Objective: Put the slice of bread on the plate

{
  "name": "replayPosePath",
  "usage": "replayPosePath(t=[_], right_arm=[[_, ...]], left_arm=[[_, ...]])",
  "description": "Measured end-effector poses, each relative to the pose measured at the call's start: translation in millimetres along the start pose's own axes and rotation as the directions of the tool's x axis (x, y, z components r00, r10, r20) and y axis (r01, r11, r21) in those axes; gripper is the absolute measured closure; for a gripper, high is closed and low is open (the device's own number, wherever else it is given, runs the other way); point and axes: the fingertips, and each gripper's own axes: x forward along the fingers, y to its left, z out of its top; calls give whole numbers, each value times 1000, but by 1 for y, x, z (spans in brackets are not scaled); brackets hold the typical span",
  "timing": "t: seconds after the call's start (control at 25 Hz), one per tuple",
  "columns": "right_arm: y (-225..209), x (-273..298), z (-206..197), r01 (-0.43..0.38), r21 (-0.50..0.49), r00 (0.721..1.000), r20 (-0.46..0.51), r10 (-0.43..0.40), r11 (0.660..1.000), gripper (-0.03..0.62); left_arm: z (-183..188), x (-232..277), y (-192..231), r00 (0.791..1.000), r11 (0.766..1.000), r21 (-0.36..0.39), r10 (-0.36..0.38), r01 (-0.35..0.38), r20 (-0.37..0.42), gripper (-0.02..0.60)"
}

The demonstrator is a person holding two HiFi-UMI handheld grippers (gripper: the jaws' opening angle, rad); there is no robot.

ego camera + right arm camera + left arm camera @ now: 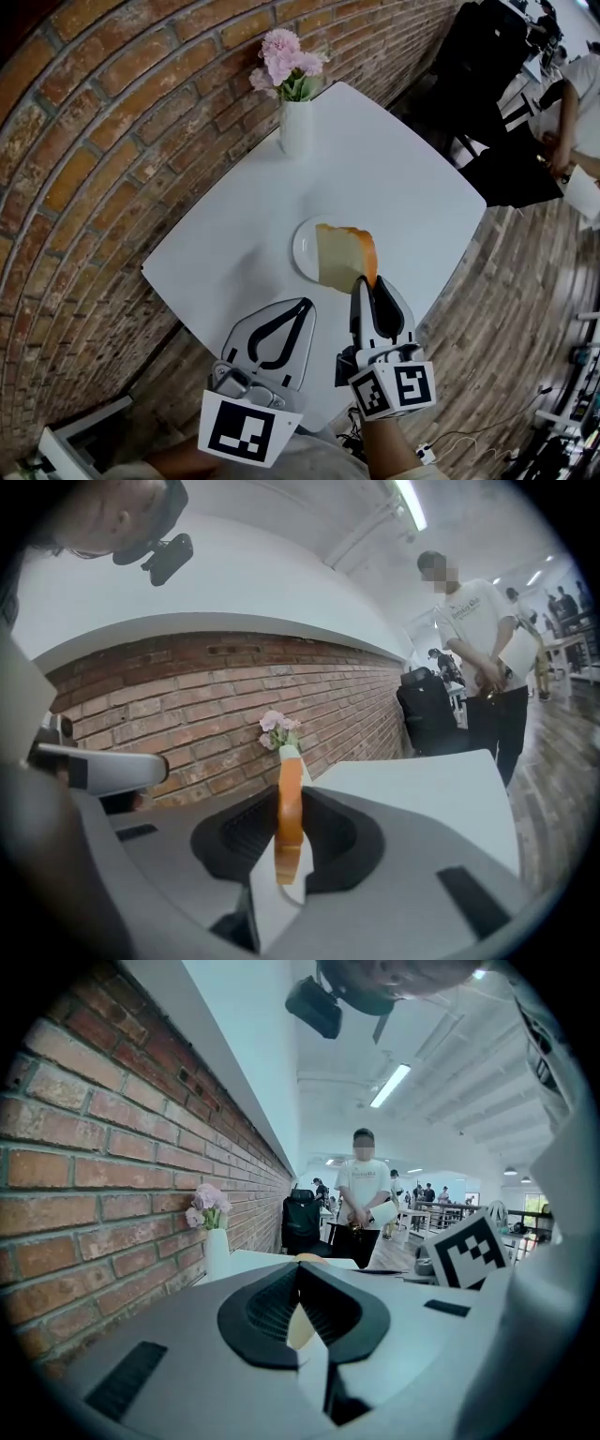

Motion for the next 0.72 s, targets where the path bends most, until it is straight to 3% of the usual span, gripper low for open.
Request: replayPosePath(t=[0.72], right_arm=[[-13,21,-25,-10,89,999,-30,13,996,510]], left_arm=[[-4,9,2,1000,1000,-6,-2,2,-11,572]])
